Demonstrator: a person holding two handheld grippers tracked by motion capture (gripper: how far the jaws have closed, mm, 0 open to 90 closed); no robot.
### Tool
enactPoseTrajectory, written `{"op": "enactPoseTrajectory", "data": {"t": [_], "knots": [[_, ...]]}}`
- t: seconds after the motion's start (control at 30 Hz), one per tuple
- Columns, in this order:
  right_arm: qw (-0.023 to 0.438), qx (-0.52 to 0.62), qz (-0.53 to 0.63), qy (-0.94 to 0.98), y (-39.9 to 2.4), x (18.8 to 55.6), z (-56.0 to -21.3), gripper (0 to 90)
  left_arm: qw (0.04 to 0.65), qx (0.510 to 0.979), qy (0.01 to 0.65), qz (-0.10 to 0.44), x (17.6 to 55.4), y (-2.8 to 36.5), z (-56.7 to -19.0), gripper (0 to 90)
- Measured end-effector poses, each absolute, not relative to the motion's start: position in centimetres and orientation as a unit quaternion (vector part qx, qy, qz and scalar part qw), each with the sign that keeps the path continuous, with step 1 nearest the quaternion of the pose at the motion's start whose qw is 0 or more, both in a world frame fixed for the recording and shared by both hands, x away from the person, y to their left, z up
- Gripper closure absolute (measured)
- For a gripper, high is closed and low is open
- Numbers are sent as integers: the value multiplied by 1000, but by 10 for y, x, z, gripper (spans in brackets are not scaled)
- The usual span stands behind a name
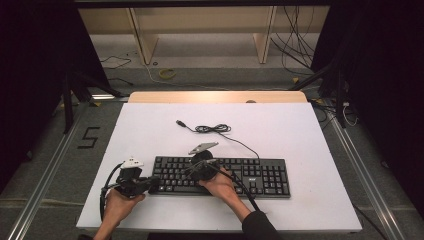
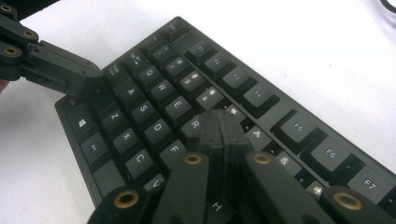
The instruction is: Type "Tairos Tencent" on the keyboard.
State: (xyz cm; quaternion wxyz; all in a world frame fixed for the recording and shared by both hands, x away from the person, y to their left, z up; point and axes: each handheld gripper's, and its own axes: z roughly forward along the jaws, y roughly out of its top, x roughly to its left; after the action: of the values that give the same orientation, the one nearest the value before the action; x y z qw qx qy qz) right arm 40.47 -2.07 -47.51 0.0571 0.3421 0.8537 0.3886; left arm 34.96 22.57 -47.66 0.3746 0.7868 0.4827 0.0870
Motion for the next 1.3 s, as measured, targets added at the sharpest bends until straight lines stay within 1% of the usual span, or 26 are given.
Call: {"op": "enactPoseTrajectory", "data": {"t": [0.13, 0.23, 0.4, 0.6, 0.73, 0.87, 1.03, 1.13, 1.3], "knots": [[56, 342, 386, 855, -21, 405, -476, 900, 374, 787, 482, 85, 350, 226, -477, 895], [56, 343, 386, 855, -21, 405, -476, 900, 363, 793, 481, 86, 350, 224, -478, 896], [66, 341, 378, 858, -18, 404, -479, 900, 362, 792, 484, 84, 351, 224, -478, 898], [59, 348, 380, 855, -19, 404, -478, 900, 362, 793, 482, 84, 351, 224, -478, 896], [48, 352, 398, 846, -22, 404, -475, 900, 381, 784, 482, 88, 350, 225, -474, 893], [58, 348, 414, 839, -25, 402, -466, 896, 401, 777, 477, 91, 349, 224, -470, 890], [62, 347, 424, 834, -34, 401, -460, 835, 414, 771, 475, 94, 349, 225, -468, 836], [57, 343, 435, 831, -38, 400, -456, 760, 422, 770, 470, 90, 349, 224, -467, 784], [58, 336, 452, 824, -44, 395, -449, 661, 437, 765, 464, 91, 349, 221, -464, 658]]}}
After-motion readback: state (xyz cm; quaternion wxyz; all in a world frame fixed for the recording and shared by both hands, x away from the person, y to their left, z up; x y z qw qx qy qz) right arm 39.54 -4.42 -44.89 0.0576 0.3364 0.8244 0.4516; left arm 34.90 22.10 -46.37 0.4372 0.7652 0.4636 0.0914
